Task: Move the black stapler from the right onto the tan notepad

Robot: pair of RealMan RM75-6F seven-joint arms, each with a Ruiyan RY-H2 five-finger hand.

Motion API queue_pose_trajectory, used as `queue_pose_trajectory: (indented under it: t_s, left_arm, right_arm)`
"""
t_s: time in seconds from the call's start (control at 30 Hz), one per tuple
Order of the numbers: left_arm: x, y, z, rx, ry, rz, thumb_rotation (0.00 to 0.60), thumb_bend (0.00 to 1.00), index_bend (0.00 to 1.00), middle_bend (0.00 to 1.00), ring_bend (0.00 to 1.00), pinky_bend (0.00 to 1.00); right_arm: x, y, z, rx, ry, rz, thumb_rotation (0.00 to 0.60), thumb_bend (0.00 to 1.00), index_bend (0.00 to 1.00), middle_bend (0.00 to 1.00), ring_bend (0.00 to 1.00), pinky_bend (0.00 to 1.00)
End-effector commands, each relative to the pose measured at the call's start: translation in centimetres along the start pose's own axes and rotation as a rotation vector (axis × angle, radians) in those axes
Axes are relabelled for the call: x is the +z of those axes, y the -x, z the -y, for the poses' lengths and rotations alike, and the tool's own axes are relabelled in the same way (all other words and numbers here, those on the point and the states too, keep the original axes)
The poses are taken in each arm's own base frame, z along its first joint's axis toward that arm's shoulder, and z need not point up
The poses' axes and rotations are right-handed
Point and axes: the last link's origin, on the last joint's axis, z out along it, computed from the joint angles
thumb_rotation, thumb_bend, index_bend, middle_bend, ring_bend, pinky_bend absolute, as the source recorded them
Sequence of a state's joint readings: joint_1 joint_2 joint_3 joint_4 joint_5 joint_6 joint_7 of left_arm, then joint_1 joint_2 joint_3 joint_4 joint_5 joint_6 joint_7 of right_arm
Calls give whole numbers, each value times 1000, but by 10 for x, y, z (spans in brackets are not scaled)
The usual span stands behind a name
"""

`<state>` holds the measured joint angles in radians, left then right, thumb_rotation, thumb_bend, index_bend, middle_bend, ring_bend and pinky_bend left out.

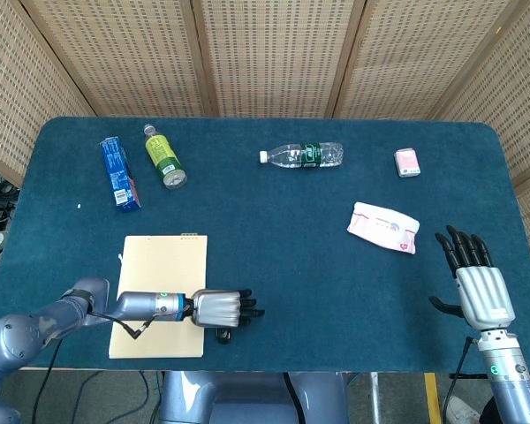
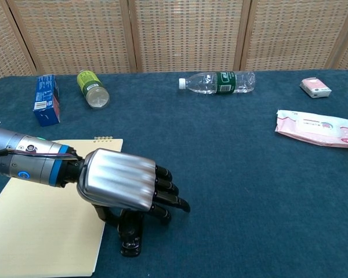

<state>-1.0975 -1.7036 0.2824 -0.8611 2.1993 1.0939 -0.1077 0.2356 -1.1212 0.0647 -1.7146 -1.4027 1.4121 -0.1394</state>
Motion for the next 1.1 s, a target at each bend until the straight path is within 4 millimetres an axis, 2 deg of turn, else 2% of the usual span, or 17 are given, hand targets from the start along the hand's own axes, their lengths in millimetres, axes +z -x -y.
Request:
queue_pose_trajectory:
  t_s: [0.03, 0.23, 0.33, 0.77, 0.93, 1.03, 1.1]
  left_arm:
    - [2, 0, -2, 2, 6, -6, 600, 303, 369, 196, 261, 293]
    - [2, 3, -10, 8, 13, -26, 600, 486, 666, 454, 495, 504]
    - [1, 3, -9, 19, 6, -35, 600, 528, 735, 509, 543, 538]
    - [-20, -15, 13, 62, -45, -88, 600, 535, 749, 519, 553, 544]
    - [-51, -15, 22, 46, -110, -89, 600, 536, 749, 519, 553, 544]
    - [-82, -3, 18, 7, -172, -70, 600, 535, 750, 519, 553, 544]
    - [-93, 2, 15, -7, -196, -65, 600, 535, 750, 519, 553, 544]
  right_arm:
    - [0, 0, 0, 1, -2, 0, 600, 0, 0, 0, 0, 0]
    - [-1, -2, 1, 5, -6, -6, 600, 0, 0, 0, 0, 0]
    - [-2, -3, 1, 7, -7, -8, 600, 0, 0, 0, 0, 0]
    - [-4, -4, 3, 8, -13, -7, 600, 0, 0, 0, 0, 0]
    - [-4, -4, 4, 5, -17, -8, 600, 0, 0, 0, 0, 0]
    - [-5, -3, 5, 0, -20, -5, 600, 0, 0, 0, 0, 0]
    - [-6, -3, 6, -3, -21, -5, 600, 0, 0, 0, 0, 0]
